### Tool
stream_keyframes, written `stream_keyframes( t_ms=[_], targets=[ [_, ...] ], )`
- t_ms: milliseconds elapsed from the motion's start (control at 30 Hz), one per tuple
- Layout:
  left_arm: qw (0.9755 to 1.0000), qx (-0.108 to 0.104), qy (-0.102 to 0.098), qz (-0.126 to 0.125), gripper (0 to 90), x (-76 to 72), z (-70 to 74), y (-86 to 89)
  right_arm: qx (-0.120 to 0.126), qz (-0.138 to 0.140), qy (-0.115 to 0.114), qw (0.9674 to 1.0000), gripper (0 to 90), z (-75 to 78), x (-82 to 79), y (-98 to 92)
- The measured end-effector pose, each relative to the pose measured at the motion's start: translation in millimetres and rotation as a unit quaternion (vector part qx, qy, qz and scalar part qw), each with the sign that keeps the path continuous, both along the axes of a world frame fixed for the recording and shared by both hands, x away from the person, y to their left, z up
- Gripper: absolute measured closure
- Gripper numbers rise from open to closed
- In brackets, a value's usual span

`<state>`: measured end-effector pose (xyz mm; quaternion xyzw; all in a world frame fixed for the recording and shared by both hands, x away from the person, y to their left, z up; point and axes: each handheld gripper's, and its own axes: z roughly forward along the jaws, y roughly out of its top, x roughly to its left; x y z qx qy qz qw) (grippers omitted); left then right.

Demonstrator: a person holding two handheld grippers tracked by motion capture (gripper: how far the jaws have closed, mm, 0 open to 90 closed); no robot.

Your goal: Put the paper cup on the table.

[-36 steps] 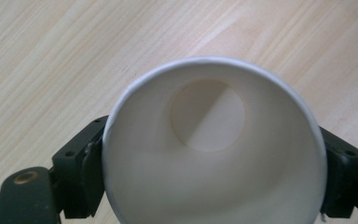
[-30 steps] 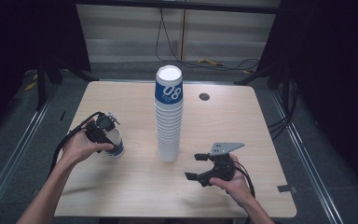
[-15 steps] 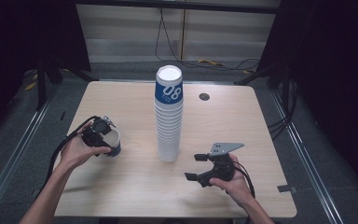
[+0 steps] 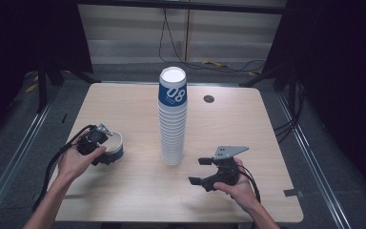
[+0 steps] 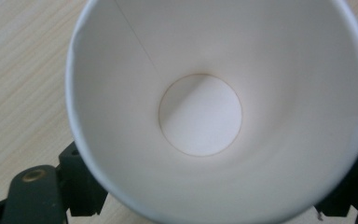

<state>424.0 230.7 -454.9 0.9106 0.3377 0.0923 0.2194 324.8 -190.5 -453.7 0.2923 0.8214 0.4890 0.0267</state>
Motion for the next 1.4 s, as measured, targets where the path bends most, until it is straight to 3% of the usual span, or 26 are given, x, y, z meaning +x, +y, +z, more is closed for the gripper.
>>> stream_keyframes(
  t_ms=[267,500,667,767,933,967,1133,1233,1400],
  targets=[
    [0.9995,-0.024,-0.018,0.011,16.9,-11.8,0.4,11.1,-0.001,-0.005,0.003,1.0000,15.0,0.2,0.1,-0.9],
    [0.9972,-0.062,-0.024,0.032,17.5,-23.1,-0.4,19.6,-0.003,-0.006,0.003,1.0000,15.1,-0.5,0.7,0.0],
    [0.9966,-0.063,-0.035,0.040,17.0,-31.7,0.2,22.5,0.005,-0.006,0.005,1.0000,15.1,1.7,0.0,2.7],
    [0.9942,-0.089,-0.035,0.048,17.3,-36.8,0.2,24.1,0.004,-0.010,0.006,0.9999,15.1,1.4,0.9,2.6],
    [0.9924,-0.104,-0.034,0.056,17.3,-43.2,-0.5,25.6,0.001,-0.022,-0.003,0.9997,16.4,1.8,0.4,-0.2],
    [0.9904,-0.122,-0.032,0.057,17.2,-47.5,-2.2,25.3,0.003,-0.032,-0.011,0.9994,16.5,2.5,0.1,-1.8],
    [0.9902,-0.124,-0.032,0.055,17.2,-57.9,-3.7,23.5,0.000,-0.044,-0.020,0.9988,16.5,2.6,-0.2,-3.5],
    [0.9883,-0.137,-0.030,0.060,17.2,-64.9,-5.3,23.3,0.000,-0.047,-0.022,0.9987,16.5,2.6,-0.9,-3.5],
    [0.9858,-0.149,-0.059,0.050,17.2,-84.0,-2.1,13.1,0.010,-0.052,-0.024,0.9983,16.7,2.3,-0.2,-3.2]
  ],
)
